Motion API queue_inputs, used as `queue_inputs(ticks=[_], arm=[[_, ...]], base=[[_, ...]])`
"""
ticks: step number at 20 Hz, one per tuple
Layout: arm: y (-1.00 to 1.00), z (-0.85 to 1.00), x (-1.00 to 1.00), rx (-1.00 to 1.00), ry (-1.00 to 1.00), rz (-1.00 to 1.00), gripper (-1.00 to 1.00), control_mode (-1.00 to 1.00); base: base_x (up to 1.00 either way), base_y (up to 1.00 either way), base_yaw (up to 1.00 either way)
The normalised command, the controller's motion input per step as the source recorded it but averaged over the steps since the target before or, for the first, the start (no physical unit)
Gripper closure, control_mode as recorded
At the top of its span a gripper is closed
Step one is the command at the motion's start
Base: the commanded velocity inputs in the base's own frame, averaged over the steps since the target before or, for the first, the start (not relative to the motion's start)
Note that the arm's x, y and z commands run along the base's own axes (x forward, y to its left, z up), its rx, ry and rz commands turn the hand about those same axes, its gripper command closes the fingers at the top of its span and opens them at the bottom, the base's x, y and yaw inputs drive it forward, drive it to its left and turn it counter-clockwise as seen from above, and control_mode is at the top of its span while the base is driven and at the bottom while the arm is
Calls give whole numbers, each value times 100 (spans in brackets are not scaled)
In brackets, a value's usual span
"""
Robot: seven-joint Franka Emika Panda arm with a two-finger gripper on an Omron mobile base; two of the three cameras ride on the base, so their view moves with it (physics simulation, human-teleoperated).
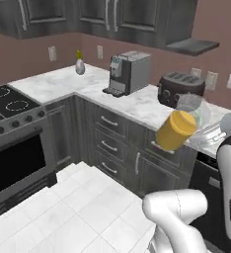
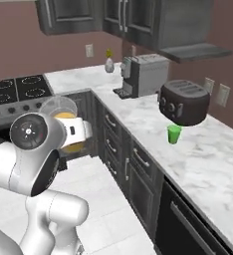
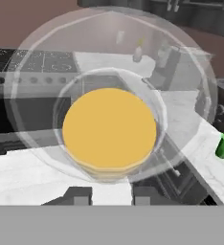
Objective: Place the pitcher and cup on the dining counter for serving.
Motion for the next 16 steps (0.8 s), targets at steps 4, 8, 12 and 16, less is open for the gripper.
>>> queue_inputs(ticks=[4,8,12,16], arm=[[0,0,0,0,0,0,100,100],[0,0,0,0,0,0,100,100],[0,0,0,0,0,0,100,100],[0,0,0,0,0,0,100,100]], base=[[0,14,97],[0,4,100],[0,1,100],[0,0,100]])
